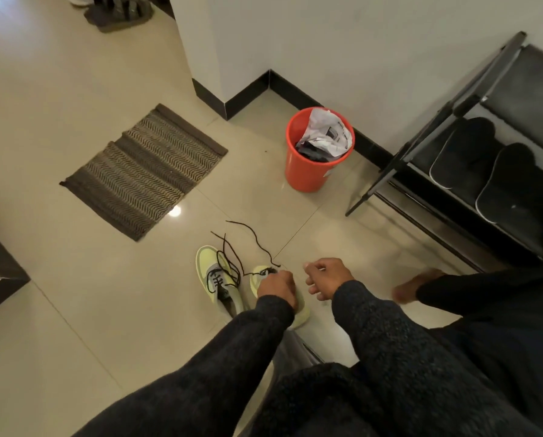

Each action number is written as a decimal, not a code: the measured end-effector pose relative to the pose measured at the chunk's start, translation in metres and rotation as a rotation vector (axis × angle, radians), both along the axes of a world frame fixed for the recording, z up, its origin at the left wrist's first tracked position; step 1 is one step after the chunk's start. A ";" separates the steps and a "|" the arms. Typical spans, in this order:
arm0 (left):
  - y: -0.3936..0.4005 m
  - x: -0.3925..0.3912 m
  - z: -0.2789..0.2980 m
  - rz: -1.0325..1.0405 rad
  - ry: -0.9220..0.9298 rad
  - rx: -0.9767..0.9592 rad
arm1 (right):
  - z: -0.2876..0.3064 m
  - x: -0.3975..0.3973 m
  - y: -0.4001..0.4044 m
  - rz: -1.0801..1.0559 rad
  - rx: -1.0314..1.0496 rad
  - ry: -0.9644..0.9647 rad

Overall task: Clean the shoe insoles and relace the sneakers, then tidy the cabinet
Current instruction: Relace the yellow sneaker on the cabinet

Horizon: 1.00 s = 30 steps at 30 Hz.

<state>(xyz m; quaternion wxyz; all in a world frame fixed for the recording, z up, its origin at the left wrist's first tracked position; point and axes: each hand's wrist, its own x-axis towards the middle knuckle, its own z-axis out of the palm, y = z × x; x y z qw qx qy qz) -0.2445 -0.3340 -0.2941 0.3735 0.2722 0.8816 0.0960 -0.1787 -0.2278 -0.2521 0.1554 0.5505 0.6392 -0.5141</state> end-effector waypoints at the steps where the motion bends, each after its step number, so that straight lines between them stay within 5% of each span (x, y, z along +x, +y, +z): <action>1: 0.003 0.002 0.014 -0.021 0.016 0.046 | 0.003 0.001 0.005 -0.009 0.006 -0.025; 6: 0.015 0.020 0.086 -0.079 0.047 0.295 | 0.012 0.011 0.043 0.074 -0.015 -0.160; 13: 0.042 0.053 0.161 -0.328 0.178 0.706 | 0.130 0.031 0.088 0.193 0.156 -0.152; 19: 0.095 0.055 0.230 -0.059 -0.148 1.047 | 0.193 0.092 0.125 0.142 0.495 -0.078; 22: 0.131 0.060 0.242 -0.199 0.055 0.991 | 0.225 0.131 0.128 0.095 0.646 -0.035; 30: 0.204 0.167 0.289 -0.581 0.179 1.008 | 0.287 0.272 0.131 -0.136 1.028 0.032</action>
